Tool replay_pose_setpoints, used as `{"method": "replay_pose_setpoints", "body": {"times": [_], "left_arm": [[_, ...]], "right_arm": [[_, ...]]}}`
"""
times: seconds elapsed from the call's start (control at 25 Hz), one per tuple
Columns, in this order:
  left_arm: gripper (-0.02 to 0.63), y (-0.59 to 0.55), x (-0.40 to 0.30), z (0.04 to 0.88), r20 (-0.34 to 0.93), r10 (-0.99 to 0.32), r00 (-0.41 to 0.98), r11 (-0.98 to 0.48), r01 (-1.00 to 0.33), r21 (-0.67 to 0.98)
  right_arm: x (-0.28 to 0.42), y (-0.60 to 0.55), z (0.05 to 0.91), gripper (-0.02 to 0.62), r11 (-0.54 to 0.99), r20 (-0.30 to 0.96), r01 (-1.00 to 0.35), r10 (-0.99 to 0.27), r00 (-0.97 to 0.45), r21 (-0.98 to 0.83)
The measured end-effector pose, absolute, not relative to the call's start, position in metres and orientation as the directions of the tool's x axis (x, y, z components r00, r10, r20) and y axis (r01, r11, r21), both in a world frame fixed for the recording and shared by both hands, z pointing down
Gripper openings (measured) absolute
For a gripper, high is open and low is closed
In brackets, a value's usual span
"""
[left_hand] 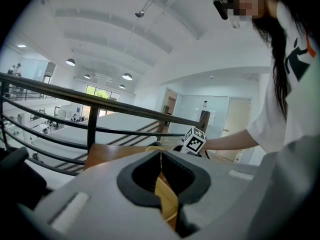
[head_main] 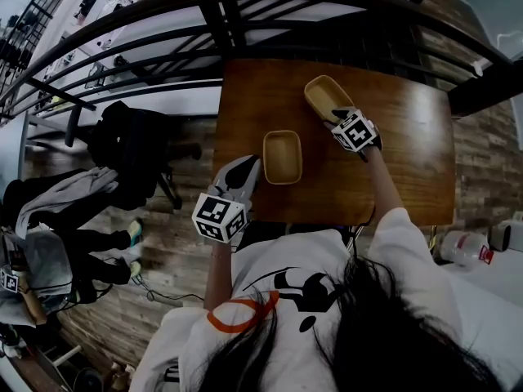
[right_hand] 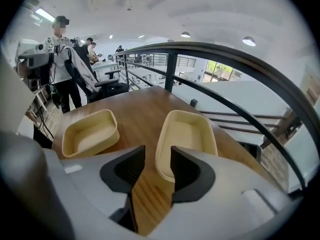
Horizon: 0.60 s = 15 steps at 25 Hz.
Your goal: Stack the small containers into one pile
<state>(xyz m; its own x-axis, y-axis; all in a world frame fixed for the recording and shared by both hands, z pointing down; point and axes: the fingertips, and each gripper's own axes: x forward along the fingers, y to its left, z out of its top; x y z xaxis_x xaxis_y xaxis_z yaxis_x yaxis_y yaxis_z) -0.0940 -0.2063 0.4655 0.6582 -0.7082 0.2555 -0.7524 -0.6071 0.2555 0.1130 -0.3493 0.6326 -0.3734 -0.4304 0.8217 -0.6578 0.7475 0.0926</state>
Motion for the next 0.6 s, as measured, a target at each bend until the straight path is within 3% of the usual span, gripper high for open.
{"method": "replay_pose_setpoints", "body": {"times": [0.32, 0.6], "left_arm": [[0.0, -0.202, -0.095, 0.462, 0.252, -0.713, 0.654, -0.604, -0.756, 0.254], [0.0, -0.204, -0.093, 0.46, 0.256, -0.718, 0.647, -0.597, -0.762, 0.252]], "right_arm": [[0.09, -0.322, 0.603, 0.178, 0.746, 0.756, -0.666, -0.449, -0.477, 0.022], [0.032, -0.249, 0.589, 0.163, 0.844, 0.716, -0.535, -0.352, -0.603, -0.036]]}}
